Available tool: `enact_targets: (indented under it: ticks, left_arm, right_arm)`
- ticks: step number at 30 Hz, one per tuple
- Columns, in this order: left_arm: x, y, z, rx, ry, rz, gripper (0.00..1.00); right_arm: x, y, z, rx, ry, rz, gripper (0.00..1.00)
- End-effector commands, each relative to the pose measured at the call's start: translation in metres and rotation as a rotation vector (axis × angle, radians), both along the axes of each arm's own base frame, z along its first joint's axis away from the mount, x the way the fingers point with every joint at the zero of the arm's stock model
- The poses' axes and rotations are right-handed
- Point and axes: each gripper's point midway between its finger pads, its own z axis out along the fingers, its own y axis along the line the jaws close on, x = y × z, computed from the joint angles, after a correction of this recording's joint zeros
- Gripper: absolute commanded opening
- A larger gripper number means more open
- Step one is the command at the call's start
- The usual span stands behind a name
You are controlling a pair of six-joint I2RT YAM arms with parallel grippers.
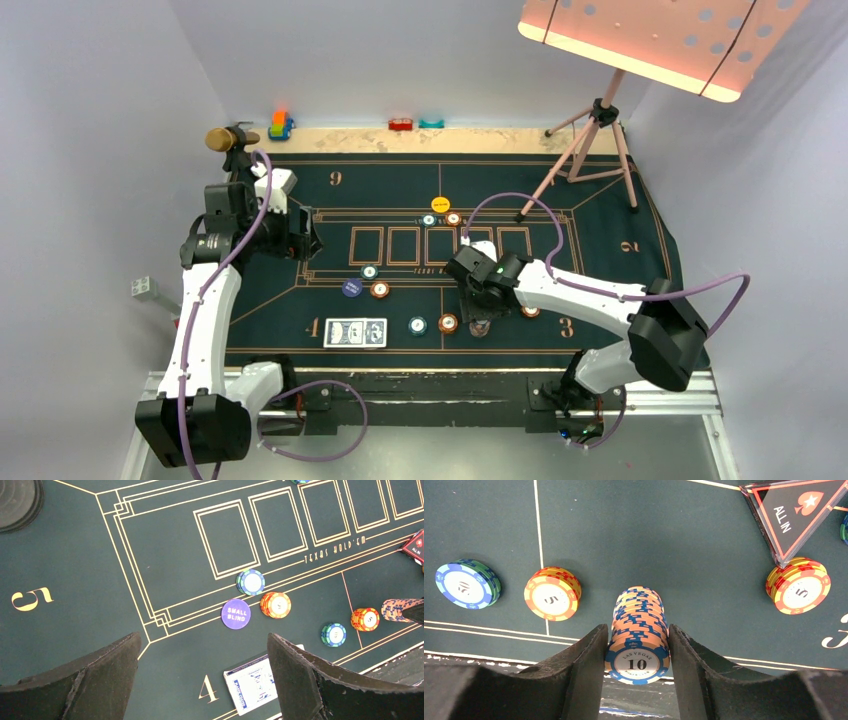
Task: Distribute texas hold em gaming equipment
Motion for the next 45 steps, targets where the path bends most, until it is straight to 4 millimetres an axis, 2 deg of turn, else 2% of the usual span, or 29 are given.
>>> enact_targets:
  ticks: [1, 6, 9, 15, 18, 24, 30, 40, 45]
  left_arm:
    - [0.003, 0.002, 0.006, 0.007, -0.043, -0.010, 1.00]
    - [0.003, 0.001, 0.006, 0.008, -0.043, -0.011, 1.00]
    - [0.003, 0.001, 0.006, 0.007, -0.042, -0.012, 1.00]
    - [0.003, 0.001, 0.006, 0.007, -0.042, -0.012, 1.00]
    - [0.003, 0.001, 0.006, 0.004, -0.042, -0.011, 1.00]
    - [0.003, 0.000, 0.006, -0.005, -0.034, -0.010, 1.00]
    - [0.004, 0.002, 0.007, -0.003, -0.028, 0.003, 1.00]
    - [0.004, 0.003, 0.005, 0.002, -0.027, 0.008, 1.00]
    - [0.004, 0.004, 0.005, 0.008, -0.035, 0.010, 1.00]
  right_arm:
    - [-0.001, 0.002, 0.000, 0.010, 0.000, -0.005, 0.48]
    - [-0.005, 0.004, -0.002, 0.024, 0.016, -0.008, 0.39]
    - [-0.005, 0.006, 0.003, 0.042, 0.009, -0.005, 0.34]
    - [0.006, 0.011, 0.031, 0.044, -0.031, 0.011, 0.22]
    - [0.016, 0.019, 0.050, 0.062, -0.063, 0.023, 0.21]
    - [0.035, 0.033, 0.070, 0.067, -0.102, 0.052, 0.18]
    - [0.066, 0.074, 0.079, 0.099, -0.137, 0.107, 0.18]
    - [0.135, 0.167, 0.056, 0.107, -0.161, 0.209, 0.16]
    - [0.164, 0.199, 0.039, 0.110, -0.171, 0.222, 0.16]
